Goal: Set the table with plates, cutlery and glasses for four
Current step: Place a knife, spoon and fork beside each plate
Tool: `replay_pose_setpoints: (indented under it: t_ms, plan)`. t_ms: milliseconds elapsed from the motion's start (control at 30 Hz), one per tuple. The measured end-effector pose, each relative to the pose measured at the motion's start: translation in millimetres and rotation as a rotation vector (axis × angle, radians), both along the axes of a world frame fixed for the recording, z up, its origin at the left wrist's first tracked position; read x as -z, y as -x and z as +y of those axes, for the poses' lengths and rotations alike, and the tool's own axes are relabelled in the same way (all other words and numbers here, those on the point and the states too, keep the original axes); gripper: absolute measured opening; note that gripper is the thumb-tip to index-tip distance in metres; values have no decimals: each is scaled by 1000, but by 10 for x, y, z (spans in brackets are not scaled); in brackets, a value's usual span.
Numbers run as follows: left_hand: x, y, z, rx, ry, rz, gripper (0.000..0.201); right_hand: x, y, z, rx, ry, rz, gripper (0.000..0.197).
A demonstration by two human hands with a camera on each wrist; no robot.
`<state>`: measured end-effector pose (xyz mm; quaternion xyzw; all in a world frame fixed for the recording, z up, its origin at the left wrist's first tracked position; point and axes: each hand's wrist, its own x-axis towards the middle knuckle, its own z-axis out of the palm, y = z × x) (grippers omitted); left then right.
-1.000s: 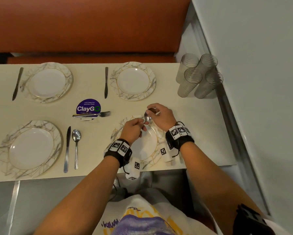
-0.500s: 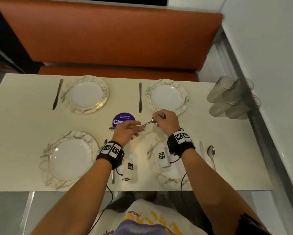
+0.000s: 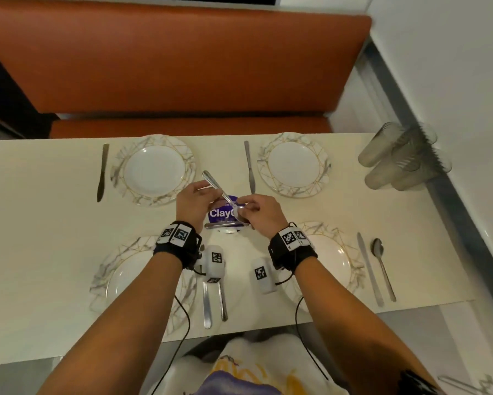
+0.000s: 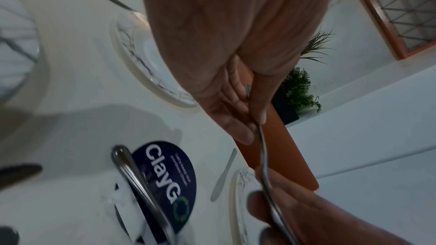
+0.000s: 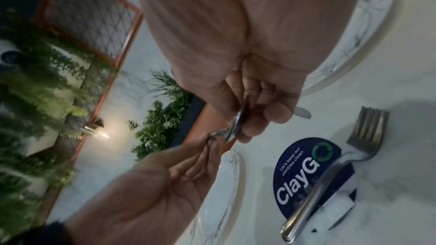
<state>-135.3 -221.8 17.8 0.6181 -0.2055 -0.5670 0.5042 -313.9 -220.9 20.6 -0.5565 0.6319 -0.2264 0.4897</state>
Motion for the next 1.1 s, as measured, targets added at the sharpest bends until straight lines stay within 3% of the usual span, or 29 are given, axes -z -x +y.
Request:
replay_pose_setpoints:
  t_ms: [100, 300, 467, 567, 700, 767, 900, 1100]
  plan:
    - [74, 163, -48, 45, -2, -52, 27, -18, -71, -39, 20, 6, 52, 16]
    - [166, 368, -226, 142, 22, -112, 22, 33, -1, -267, 142, -61, 61, 16]
    - [285, 296, -700, 160, -38, -247, 18, 208, 202, -501, 266, -129, -17, 16]
    - [402, 257, -1057, 168, -123, -336, 14, 191, 309, -656, 229, -173, -53, 13]
    - [624, 259, -1430, 229, -235, -495, 14, 301, 442, -856, 206, -138, 74, 22]
    - [780, 288, -1578, 261, -276, -528, 16, 384, 513, -900, 216, -160, 51, 21]
    - [868, 387, -1770, 341, -290, -700, 16, 387, 633, -943, 262, -129, 3, 40]
    - [922, 486, -1894, 323, -291, -770, 14, 540, 744, -982, 323, -90, -8, 12]
